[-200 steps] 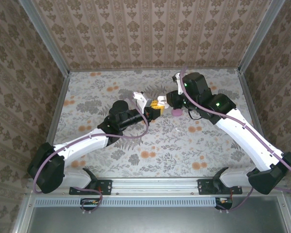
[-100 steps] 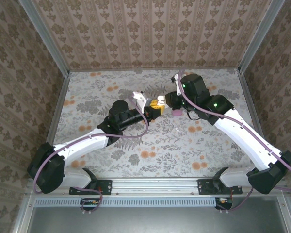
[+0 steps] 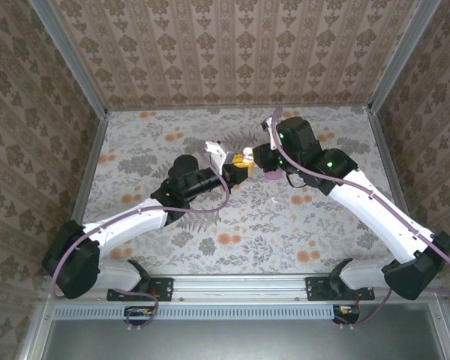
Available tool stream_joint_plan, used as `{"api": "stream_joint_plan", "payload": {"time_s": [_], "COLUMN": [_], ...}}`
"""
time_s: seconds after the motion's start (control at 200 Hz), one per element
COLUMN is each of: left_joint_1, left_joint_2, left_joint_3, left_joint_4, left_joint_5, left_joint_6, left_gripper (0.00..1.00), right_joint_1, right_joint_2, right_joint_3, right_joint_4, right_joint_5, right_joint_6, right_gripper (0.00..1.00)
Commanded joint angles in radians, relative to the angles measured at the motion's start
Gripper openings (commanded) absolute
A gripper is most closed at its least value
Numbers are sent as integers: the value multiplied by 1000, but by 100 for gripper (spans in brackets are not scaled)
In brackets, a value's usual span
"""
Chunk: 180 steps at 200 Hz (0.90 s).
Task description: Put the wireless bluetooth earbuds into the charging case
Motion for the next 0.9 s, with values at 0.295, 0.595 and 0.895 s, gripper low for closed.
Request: {"api": "stream_joint_plan", "payload": {"time_s": [0.295, 0.595, 0.895], "left_joint_1": [-8, -8, -7], "left_joint_2": [-41, -43, -43], "left_joint_3": [41, 41, 39], "left_joint_4": [61, 67, 67], "left_joint_5": [-16, -16, -15], "left_joint_6": [-21, -20, -22], "left_gripper": [20, 20, 19], "right_joint_1": [8, 8, 7], "right_joint_2": [-45, -48, -62], "right_joint_3": [-48, -47, -49], "right_joint_4": [26, 19, 17], "right_joint_5": [-73, -115, -123], "right_joint_6": [-29, -31, -32], "right_gripper": [29, 32, 37]}}
